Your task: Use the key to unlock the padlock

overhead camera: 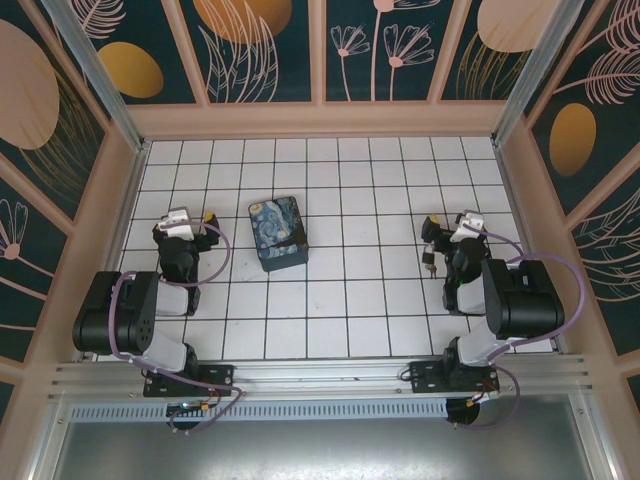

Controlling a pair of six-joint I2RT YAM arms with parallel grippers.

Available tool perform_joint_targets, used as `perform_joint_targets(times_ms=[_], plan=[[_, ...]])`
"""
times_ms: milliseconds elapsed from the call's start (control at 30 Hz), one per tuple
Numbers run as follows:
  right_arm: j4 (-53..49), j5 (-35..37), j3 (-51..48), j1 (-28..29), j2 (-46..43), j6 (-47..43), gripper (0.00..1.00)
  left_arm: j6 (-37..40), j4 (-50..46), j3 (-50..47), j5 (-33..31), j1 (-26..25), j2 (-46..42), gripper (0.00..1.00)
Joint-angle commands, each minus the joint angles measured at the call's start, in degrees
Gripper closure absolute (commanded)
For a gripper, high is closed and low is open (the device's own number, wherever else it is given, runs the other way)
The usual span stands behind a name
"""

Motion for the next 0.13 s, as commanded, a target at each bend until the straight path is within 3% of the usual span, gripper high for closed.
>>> perform_joint_targets(times_ms=[0,100], plan=[[2.63,-0.24,0.56,-0.28,-0.18,-0.02,0.01,0.27,1.73,0.63,1.0,0.16,0.31,0.01],[2.57,-0.23,0.61,-0.25,-0.11,-0.04,0.01,0.27,2.37,0.08,0.97,0.16,-0.03,0.01]])
